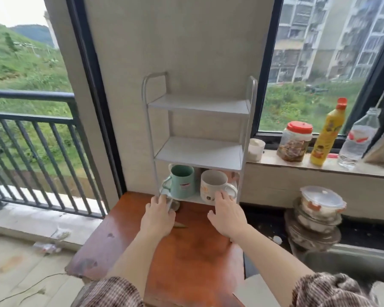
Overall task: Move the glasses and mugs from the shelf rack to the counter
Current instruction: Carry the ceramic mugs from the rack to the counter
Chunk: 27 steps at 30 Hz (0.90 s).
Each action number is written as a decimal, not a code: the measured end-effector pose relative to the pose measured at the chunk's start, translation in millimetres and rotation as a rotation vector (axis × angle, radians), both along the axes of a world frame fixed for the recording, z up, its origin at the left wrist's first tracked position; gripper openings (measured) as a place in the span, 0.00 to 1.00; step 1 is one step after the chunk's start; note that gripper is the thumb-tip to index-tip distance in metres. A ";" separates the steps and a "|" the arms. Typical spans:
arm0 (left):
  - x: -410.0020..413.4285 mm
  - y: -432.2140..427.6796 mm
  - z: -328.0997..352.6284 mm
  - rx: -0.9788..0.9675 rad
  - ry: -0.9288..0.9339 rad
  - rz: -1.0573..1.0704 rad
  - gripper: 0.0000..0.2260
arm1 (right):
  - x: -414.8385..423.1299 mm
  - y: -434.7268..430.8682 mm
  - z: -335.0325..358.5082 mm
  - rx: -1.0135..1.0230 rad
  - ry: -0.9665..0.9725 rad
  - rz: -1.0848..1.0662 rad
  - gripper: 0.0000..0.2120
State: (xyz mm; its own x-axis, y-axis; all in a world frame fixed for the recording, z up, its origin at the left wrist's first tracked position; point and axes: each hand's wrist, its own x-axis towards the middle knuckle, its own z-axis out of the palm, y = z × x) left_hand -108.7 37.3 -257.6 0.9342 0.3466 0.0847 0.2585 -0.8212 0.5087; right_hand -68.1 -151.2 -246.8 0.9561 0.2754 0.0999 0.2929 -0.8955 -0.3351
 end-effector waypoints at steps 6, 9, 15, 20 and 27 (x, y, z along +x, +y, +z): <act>43.5 14.8 -5.8 -0.037 -0.156 -0.041 0.26 | 35.3 8.1 -2.2 -0.029 0.016 -0.136 0.34; 59.9 18.3 -11.2 -0.045 -0.176 -0.081 0.25 | 52.7 6.9 -2.4 -0.034 0.067 -0.174 0.35; 76.9 26.9 -19.3 -0.143 -0.176 -0.096 0.22 | 74.2 8.6 0.3 -0.060 0.136 -0.235 0.37; 90.5 31.5 -12.9 -0.250 -0.097 -0.035 0.18 | 75.6 11.1 7.1 -0.181 0.072 -0.263 0.24; 95.6 29.8 -12.5 -0.482 -0.004 0.012 0.18 | 75.8 2.5 17.0 0.088 0.228 -0.390 0.03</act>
State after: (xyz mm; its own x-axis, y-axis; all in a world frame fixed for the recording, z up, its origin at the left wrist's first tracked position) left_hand -13.1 67.1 -270.1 0.9299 0.3580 -0.0843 0.2634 -0.4884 0.8319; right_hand 7.7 -148.7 -229.8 0.9869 -0.1096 -0.1181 -0.1504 -0.8897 -0.4311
